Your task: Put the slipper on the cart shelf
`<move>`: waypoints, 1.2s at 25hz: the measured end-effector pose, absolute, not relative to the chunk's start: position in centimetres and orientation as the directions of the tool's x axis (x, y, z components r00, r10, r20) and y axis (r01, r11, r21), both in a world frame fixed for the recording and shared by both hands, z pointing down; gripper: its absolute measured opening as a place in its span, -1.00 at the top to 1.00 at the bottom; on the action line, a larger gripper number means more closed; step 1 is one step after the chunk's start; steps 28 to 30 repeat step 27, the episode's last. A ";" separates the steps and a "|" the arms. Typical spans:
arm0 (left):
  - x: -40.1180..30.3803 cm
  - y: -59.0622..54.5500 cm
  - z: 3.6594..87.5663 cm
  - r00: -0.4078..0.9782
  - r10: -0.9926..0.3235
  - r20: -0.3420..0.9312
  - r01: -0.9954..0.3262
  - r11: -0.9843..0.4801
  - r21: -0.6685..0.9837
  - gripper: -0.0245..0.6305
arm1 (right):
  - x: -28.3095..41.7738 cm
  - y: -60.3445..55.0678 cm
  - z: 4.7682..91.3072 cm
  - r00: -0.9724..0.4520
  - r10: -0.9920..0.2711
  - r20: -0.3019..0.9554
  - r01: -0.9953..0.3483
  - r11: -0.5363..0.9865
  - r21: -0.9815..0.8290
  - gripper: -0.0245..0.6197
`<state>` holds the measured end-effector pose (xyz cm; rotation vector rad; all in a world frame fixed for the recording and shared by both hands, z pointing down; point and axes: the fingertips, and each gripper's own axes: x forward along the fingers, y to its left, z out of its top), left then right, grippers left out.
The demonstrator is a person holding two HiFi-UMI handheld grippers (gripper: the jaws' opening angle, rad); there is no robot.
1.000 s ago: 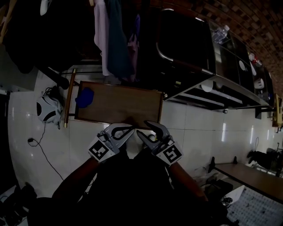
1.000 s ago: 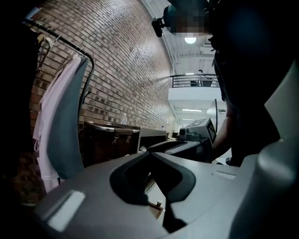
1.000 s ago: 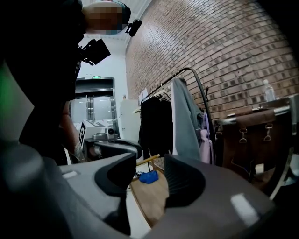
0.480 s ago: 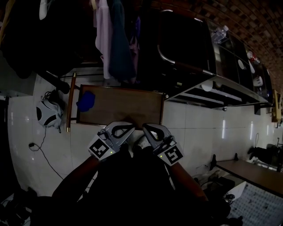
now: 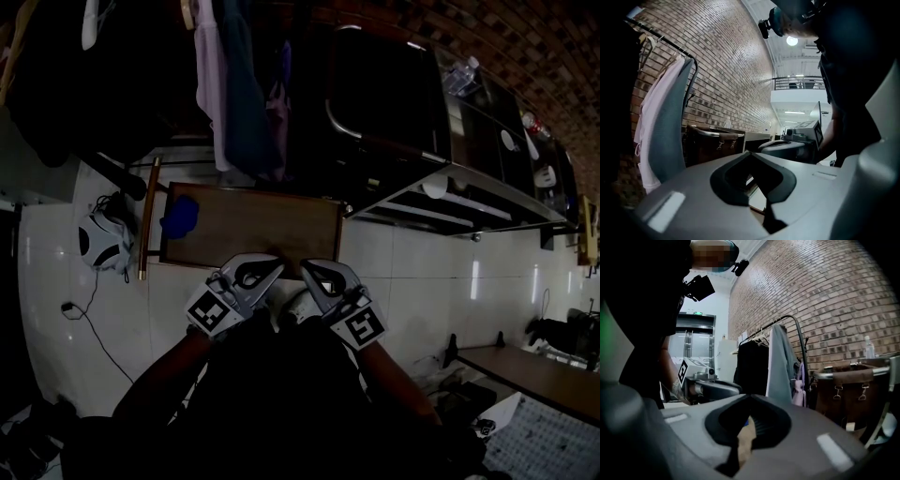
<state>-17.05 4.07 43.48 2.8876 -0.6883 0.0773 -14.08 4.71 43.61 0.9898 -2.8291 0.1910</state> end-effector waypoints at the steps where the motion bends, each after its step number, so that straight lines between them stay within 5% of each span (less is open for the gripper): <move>1: -16.8 4.0 43.4 0.892 -0.444 0.088 -0.453 -0.879 0.151 0.91 | -14.0 4.7 43.6 -0.776 -0.607 0.171 -0.623 0.779 -0.066 0.92; 30: -16.1 3.7 43.6 0.891 -0.441 0.109 -0.454 -0.877 0.155 0.91 | -14.5 4.8 43.4 -0.809 -0.558 0.187 -0.574 0.818 -0.046 0.92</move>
